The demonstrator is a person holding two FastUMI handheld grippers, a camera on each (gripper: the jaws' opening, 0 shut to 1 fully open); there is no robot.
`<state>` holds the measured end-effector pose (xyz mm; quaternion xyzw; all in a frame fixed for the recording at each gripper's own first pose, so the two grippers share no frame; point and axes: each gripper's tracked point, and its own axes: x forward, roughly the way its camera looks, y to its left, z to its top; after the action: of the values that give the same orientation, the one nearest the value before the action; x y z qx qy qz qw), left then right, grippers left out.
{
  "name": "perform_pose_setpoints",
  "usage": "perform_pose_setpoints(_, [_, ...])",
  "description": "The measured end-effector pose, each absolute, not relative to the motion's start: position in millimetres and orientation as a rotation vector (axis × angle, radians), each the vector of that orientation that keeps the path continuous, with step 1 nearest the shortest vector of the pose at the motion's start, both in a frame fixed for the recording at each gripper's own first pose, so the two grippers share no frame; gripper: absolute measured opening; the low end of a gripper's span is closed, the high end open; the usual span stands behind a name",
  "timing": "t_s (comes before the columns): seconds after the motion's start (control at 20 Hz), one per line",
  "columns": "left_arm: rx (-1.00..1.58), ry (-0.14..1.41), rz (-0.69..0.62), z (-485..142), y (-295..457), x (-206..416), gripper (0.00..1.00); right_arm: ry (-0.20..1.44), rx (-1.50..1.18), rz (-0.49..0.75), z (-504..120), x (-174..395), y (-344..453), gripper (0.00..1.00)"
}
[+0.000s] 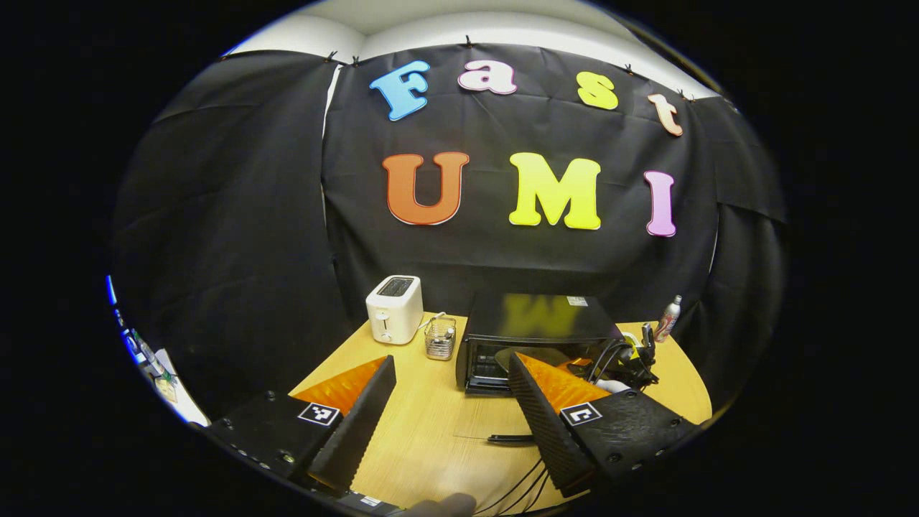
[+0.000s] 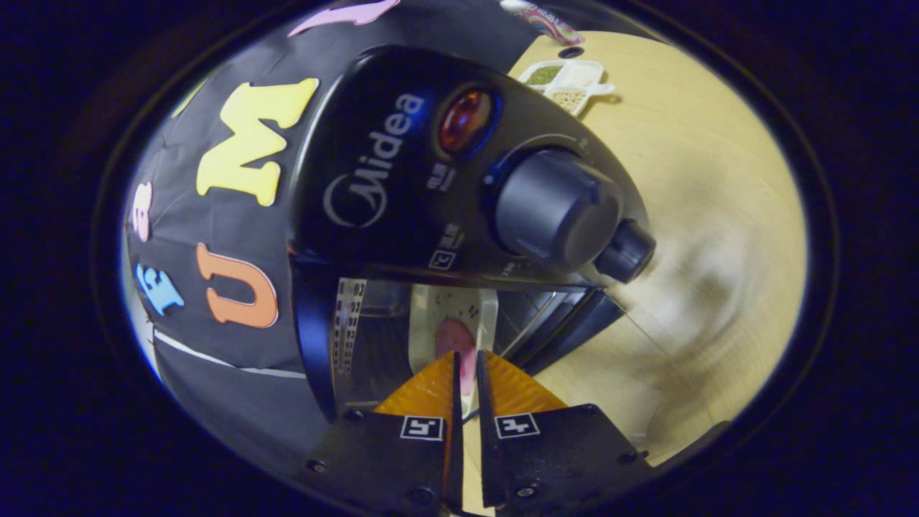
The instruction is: Open the electric oven with the left hand, put the food in, and close the electric oven.
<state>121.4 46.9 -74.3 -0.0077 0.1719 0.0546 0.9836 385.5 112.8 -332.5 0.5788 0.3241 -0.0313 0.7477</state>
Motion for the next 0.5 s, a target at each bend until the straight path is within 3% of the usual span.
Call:
perform_pose_setpoints(0.05, [-0.016, 0.343, 0.109, -73.9, 47.1, 120.6, 0.95, 0.706, 1.261, -0.057, -327.7, 382.6, 112.6, 0.13])
perform_pose_setpoints(0.2, [-0.003, 0.323, 0.097, -71.0, 45.5, 114.8, 0.96, 0.726, 1.225, -0.025, -313.6, 364.5, 110.2, 0.19])
perform_pose_setpoints(0.25, [-0.002, 0.312, 0.095, -70.9, 46.1, 112.8, 0.96, 0.735, 1.209, -0.011, -306.4, 353.8, 111.1, 0.15])
perform_pose_setpoints(0.3, [-0.007, 0.302, 0.088, -68.3, 45.2, 110.6, 0.96, 0.751, 1.187, 0.004, -299.0, 343.7, 110.2, 0.27])
perform_pose_setpoints(0.35, [-0.012, 0.293, 0.077, -68.1, 44.4, 106.6, 0.95, 0.76, 1.17, 0.024, -290.0, 330.7, 110.8, 0.19])
perform_pose_setpoints(0.4, [-0.011, 0.277, 0.07, -65.2, 44.0, 103.1, 0.95, 0.772, 1.144, 0.052, -280.6, 317.9, 111.9, 0.28])
perform_pose_setpoints(0.5, [-0.009, 0.251, 0.052, -63.6, 46.3, 96.7, 0.96, 0.789, 1.067, 0.095, -264.8, 288.6, 110.7, 0.28])
